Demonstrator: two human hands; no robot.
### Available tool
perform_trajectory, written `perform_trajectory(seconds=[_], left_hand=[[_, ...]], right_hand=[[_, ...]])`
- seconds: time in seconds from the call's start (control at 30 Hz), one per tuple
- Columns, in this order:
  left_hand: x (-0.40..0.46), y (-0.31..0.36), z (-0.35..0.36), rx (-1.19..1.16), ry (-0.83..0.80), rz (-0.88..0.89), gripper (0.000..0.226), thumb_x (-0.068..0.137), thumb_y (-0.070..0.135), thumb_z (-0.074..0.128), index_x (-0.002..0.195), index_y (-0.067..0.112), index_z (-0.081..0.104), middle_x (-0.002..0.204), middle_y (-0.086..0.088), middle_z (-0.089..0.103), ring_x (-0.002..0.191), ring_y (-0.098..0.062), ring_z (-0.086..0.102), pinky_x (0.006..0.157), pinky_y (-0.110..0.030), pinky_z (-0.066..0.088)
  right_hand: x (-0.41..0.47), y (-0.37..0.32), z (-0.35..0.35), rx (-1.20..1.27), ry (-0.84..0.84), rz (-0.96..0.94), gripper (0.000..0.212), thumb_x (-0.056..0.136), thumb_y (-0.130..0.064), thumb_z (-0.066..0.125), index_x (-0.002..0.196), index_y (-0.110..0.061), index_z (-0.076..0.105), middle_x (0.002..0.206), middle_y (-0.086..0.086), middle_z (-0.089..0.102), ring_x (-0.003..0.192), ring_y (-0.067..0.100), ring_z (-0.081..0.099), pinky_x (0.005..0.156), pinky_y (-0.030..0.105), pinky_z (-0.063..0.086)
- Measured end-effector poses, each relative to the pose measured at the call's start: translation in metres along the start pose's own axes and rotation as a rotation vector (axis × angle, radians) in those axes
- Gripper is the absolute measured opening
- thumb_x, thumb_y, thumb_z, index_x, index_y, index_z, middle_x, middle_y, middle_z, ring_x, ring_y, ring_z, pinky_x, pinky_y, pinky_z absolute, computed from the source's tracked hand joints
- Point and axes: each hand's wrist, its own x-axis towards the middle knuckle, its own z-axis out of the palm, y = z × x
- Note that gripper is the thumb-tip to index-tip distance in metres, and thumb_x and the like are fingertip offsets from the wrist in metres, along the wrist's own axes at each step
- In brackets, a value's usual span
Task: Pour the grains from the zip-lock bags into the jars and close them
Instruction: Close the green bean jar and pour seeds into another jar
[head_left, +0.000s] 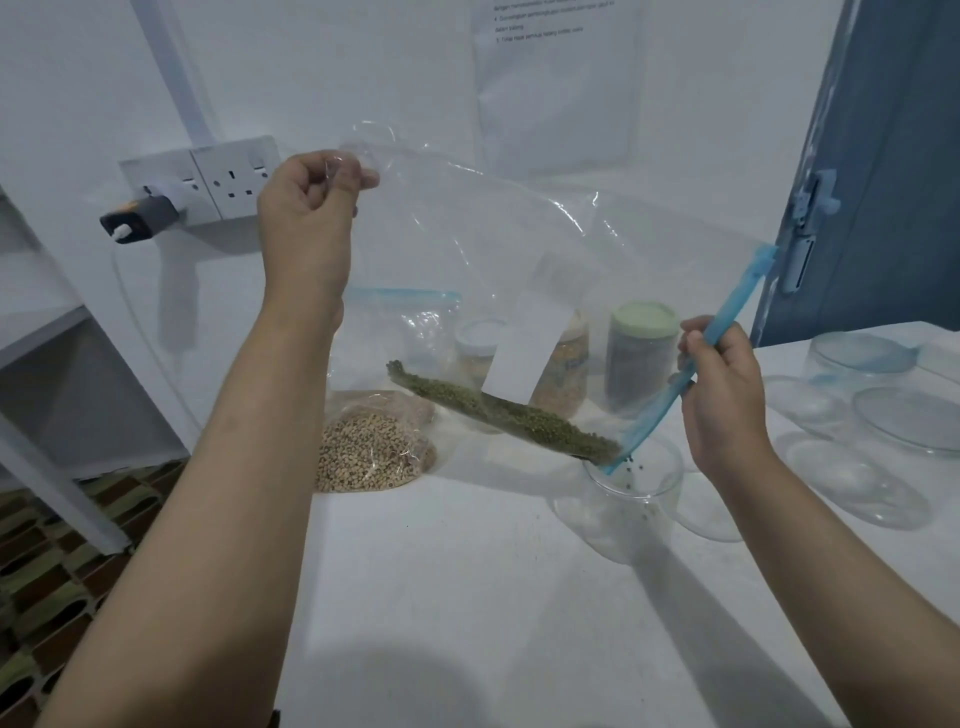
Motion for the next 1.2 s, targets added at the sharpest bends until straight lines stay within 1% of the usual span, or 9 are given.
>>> perform_trajectory(seconds=[0.47,0.67,0.8,0.87,0.97,1.03,1.1,1.17,1.2], left_hand=[[0.001,-0.001,0.002,0.015,0.014,0.034,0.006,0.099,0.019,0.055,0.093,0.022,0.055,0.083,0.013,0.07,0.066,0.008,0.054,0.064,-0.011,0.04],[-0.004,-0.007,-0.003,0.168,-0.049,0.116,0.015,0.102,0.039,0.046,0.092,0.028,0.044,0.092,0.005,0.064,0.08,-0.007,0.063,0.065,-0.01,0.043],[-0.007,-0.021,-0.003,0.271,-0.076,0.015,0.031,0.101,0.054,0.035,0.101,0.023,0.038,0.082,0.003,0.066,0.073,-0.01,0.062,0.066,-0.018,0.042],[-0.007,-0.028,-0.005,0.299,-0.087,-0.072,0.046,0.098,0.062,0.031,0.099,0.017,0.042,0.075,0.006,0.057,0.07,-0.01,0.055,0.067,-0.02,0.039],[-0.004,-0.031,-0.007,0.27,-0.146,-0.18,0.056,0.09,0.075,0.025,0.096,0.022,0.043,0.078,0.006,0.041,0.07,-0.013,0.042,0.073,-0.031,0.039],[-0.003,-0.03,-0.007,0.236,-0.189,-0.233,0.041,0.095,0.066,0.033,0.101,0.026,0.041,0.086,0.007,0.041,0.077,-0.011,0.041,0.078,-0.033,0.038],[-0.004,-0.029,-0.009,0.156,-0.224,-0.243,0.026,0.084,0.045,0.049,0.101,0.028,0.04,0.091,0.008,0.042,0.081,-0.009,0.042,0.075,-0.028,0.037],[-0.006,-0.03,-0.013,0.176,-0.279,-0.212,0.037,0.072,0.024,0.049,0.108,0.023,0.039,0.096,0.007,0.042,0.087,-0.007,0.044,0.074,-0.025,0.038],[-0.006,-0.033,-0.016,0.214,-0.312,-0.183,0.04,0.076,0.014,0.052,0.113,0.02,0.038,0.101,0.006,0.043,0.091,-0.006,0.045,0.076,-0.022,0.039]], right_hand=[[-0.004,-0.003,0.002,-0.043,0.022,0.029,0.023,0.102,-0.014,0.046,0.09,-0.03,0.058,0.088,-0.013,0.052,0.086,0.006,0.047,0.083,0.026,0.04],[-0.006,-0.002,0.003,-0.056,0.025,0.03,0.025,0.103,-0.014,0.045,0.089,-0.03,0.057,0.086,-0.012,0.05,0.083,0.005,0.046,0.072,0.022,0.04],[-0.008,0.001,0.005,-0.055,0.025,0.01,0.026,0.103,-0.012,0.043,0.088,-0.029,0.056,0.084,-0.012,0.051,0.079,0.004,0.046,0.073,0.02,0.039],[-0.008,0.004,0.006,-0.053,0.027,0.0,0.027,0.103,-0.012,0.043,0.089,-0.03,0.056,0.083,-0.012,0.051,0.077,0.003,0.046,0.077,0.02,0.039],[-0.005,0.008,0.004,-0.045,0.017,-0.012,0.029,0.103,-0.012,0.043,0.088,-0.031,0.057,0.082,-0.014,0.053,0.077,0.003,0.047,0.082,0.028,0.039],[-0.003,0.01,0.003,-0.036,0.008,-0.007,0.033,0.103,-0.014,0.043,0.085,-0.035,0.06,0.082,-0.017,0.055,0.08,0.005,0.047,0.084,0.034,0.039],[-0.002,0.011,0.003,-0.028,0.008,0.0,0.034,0.102,-0.014,0.044,0.083,-0.037,0.061,0.082,-0.019,0.055,0.081,0.006,0.047,0.084,0.037,0.039],[-0.001,0.012,0.002,-0.018,0.015,0.005,0.033,0.102,-0.012,0.044,0.084,-0.035,0.06,0.083,-0.017,0.055,0.081,0.007,0.046,0.085,0.037,0.038],[-0.001,0.012,0.002,-0.013,0.018,0.006,0.033,0.102,-0.012,0.044,0.085,-0.035,0.06,0.084,-0.017,0.055,0.082,0.007,0.046,0.085,0.037,0.038]])
